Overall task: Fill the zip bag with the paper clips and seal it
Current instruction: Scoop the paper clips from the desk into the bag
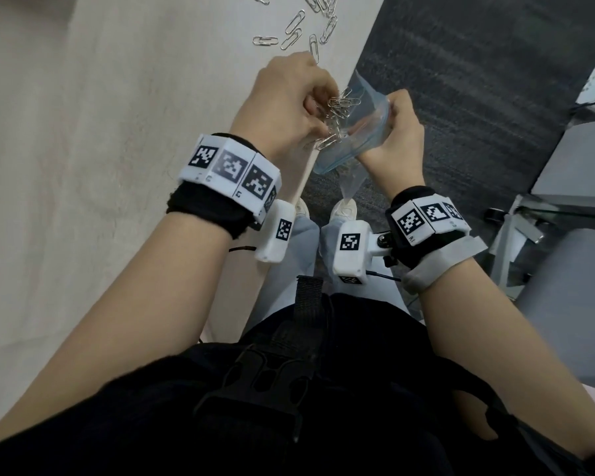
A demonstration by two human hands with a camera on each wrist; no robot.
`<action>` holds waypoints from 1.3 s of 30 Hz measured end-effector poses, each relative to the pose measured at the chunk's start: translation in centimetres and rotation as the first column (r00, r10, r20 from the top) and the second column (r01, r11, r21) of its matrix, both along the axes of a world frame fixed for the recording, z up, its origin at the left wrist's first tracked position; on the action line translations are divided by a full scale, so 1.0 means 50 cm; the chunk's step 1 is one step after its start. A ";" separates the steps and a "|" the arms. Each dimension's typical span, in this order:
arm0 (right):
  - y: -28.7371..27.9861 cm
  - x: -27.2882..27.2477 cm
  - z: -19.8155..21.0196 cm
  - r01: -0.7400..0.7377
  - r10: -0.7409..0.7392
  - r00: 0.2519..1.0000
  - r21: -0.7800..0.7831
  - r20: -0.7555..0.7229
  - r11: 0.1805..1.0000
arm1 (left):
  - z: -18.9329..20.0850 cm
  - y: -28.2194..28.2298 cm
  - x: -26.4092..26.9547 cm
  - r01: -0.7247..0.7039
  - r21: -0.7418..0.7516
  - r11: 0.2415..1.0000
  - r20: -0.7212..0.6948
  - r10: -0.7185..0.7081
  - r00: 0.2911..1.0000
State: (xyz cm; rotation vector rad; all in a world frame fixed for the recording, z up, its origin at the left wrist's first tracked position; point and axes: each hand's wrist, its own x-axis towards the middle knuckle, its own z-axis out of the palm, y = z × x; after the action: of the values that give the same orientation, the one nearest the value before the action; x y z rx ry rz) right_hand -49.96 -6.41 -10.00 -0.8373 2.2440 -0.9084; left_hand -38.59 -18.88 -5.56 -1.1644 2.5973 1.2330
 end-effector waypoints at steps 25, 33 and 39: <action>-0.004 0.001 -0.008 0.002 -0.002 1.000 -0.014 0.001 1.000 | -0.021 0.009 0.012 0.040 0.009 0.999 -0.078 -0.039 0.996; 0.000 -0.006 -0.011 0.010 -0.008 0.999 -0.034 0.046 0.999 | -0.003 0.021 -0.014 -0.084 0.225 0.971 -0.292 0.149 0.945; -0.002 -0.012 -0.015 0.018 -0.017 1.000 -0.040 0.026 0.999 | -0.014 -0.031 0.015 -0.306 -0.051 0.951 -0.363 0.267 0.893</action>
State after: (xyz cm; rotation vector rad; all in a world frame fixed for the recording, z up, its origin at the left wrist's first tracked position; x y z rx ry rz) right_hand -50.56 -6.51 -10.72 -0.8207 2.2213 -0.9695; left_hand -37.86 -20.41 -6.26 -1.5229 2.8507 1.4991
